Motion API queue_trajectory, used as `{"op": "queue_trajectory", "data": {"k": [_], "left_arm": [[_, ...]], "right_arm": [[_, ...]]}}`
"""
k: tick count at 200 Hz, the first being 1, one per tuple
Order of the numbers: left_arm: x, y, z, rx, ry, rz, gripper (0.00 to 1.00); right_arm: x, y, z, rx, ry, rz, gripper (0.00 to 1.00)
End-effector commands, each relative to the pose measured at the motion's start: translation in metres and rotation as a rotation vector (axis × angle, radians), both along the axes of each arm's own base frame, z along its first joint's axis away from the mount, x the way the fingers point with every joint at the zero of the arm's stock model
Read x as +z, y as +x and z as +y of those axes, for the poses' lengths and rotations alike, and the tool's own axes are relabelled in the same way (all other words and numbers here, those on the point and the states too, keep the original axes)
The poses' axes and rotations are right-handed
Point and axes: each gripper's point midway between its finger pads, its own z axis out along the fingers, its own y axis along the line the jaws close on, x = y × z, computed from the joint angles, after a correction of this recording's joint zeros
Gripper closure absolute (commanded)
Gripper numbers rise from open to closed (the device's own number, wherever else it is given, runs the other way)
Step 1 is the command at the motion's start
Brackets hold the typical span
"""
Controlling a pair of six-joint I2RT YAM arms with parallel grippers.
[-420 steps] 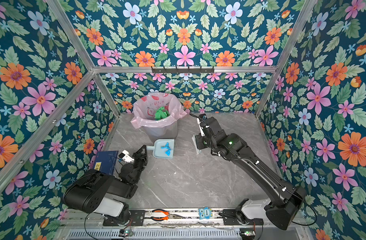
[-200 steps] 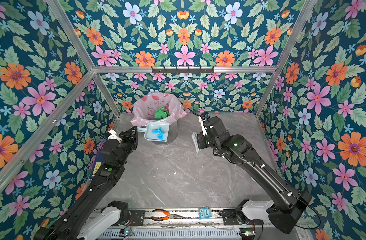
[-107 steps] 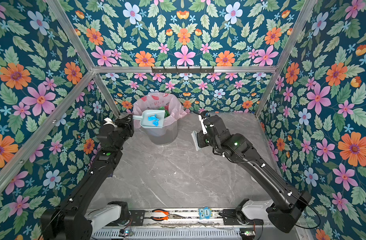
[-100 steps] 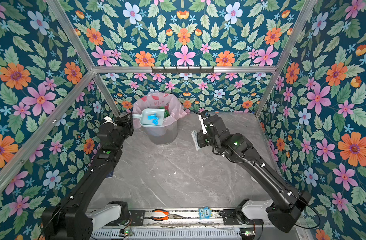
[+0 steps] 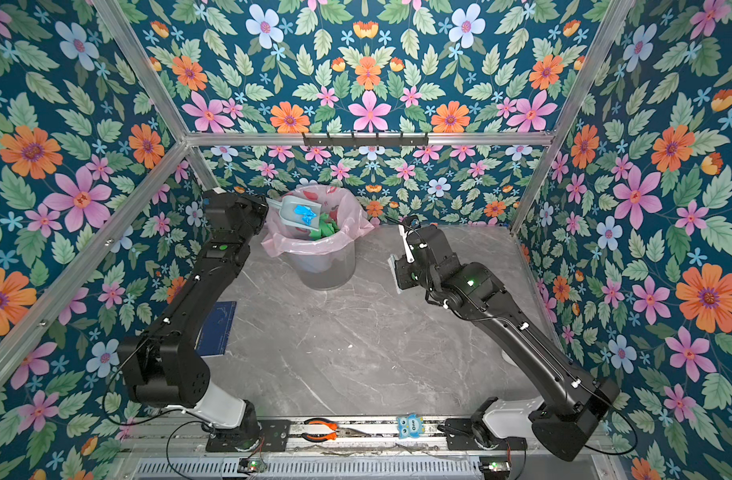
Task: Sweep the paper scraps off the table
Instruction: 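Lift the loaded dustpan with the left gripper up over the bin, then tip the dustpan with the left gripper to pour the blue scrap into the bin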
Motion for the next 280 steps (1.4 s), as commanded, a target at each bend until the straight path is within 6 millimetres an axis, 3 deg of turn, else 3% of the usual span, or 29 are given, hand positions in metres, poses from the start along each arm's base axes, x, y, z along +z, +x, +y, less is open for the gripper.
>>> {"op": "queue_trajectory", "data": {"k": [1, 34, 87, 188, 227, 240, 260, 280], "left_arm": [[-0.014, 0.009, 0.003, 0.009, 0.162, 0.077, 1.0], [-0.016, 0.021, -0.006, 0.032, 0.336, 0.117, 1.0], [-0.004, 0.016, -0.02, 0.103, 0.537, 0.105, 1.0], [0.074, 0.003, -0.039, 0.169, 0.674, -0.049, 1.0], [0.141, -0.038, -0.036, 0.162, 0.623, -0.194, 1.0], [0.155, -0.055, -0.039, 0.122, 0.586, -0.234, 1.0], [0.161, -0.084, -0.045, 0.037, 0.516, -0.277, 1.0], [0.151, -0.113, -0.051, -0.046, 0.445, -0.291, 1.0]], "right_arm": [[0.002, 0.007, -0.003, -0.013, 0.02, -0.016, 1.0], [-0.003, 0.012, -0.005, -0.017, 0.03, -0.007, 1.0], [-0.009, 0.011, -0.008, -0.022, 0.044, -0.002, 1.0], [-0.007, 0.009, -0.016, -0.044, 0.05, -0.016, 1.0], [0.001, 0.011, -0.025, -0.053, 0.092, -0.013, 1.0], [0.0, 0.011, -0.029, -0.051, 0.15, 0.011, 1.0], [-0.002, 0.014, -0.037, -0.061, 0.235, 0.042, 1.0], [-0.003, 0.011, -0.041, -0.074, 0.233, 0.048, 1.0]]}}
